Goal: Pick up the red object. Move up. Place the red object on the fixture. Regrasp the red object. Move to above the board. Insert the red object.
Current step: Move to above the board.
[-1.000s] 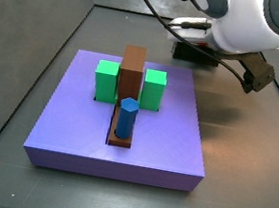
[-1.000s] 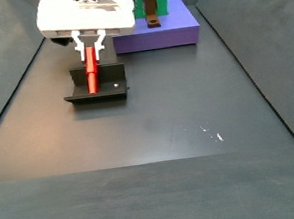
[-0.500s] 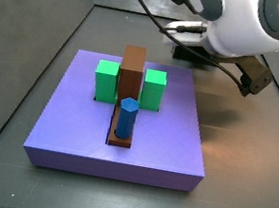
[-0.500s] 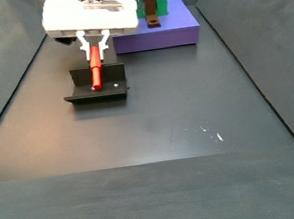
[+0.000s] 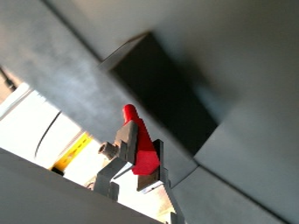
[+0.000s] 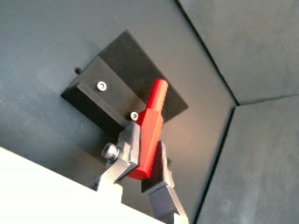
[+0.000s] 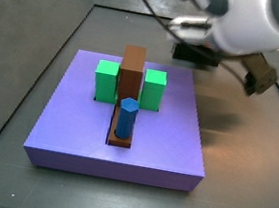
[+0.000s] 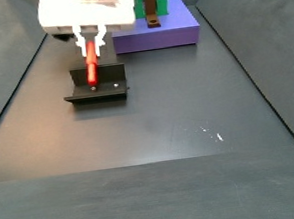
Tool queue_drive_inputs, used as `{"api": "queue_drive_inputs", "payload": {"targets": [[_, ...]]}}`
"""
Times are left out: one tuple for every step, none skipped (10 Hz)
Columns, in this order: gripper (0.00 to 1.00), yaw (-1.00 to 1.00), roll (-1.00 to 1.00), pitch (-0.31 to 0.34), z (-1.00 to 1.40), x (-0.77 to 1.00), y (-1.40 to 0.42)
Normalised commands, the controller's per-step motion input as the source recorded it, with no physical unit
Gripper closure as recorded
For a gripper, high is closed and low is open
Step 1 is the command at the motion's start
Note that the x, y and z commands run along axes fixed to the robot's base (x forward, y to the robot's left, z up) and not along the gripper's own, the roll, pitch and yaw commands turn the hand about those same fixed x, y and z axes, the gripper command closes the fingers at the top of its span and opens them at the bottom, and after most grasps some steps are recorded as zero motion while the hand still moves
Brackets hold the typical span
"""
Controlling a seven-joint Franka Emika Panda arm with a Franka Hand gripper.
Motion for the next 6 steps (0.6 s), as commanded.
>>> {"api": "queue_drive_inputs", "payload": {"targets": [[1.00,0.03,-0.02,-0.002,1.40,-0.03,0.01],[1.00,0.02,-0.07,-0.047,1.40,-0.05,0.02],[1.00,0.01,-0.03,-0.047,1.40,-0.06,0.02],[1.00,-0.01,-0.01,-0.012,1.40,-0.05,0.01],[1.00,-0.02,-0.01,-0.012,1.40,-0.05,0.01],[1.00,-0.02,-0.01,0.001,1.40,-0.06,0.01]]}}
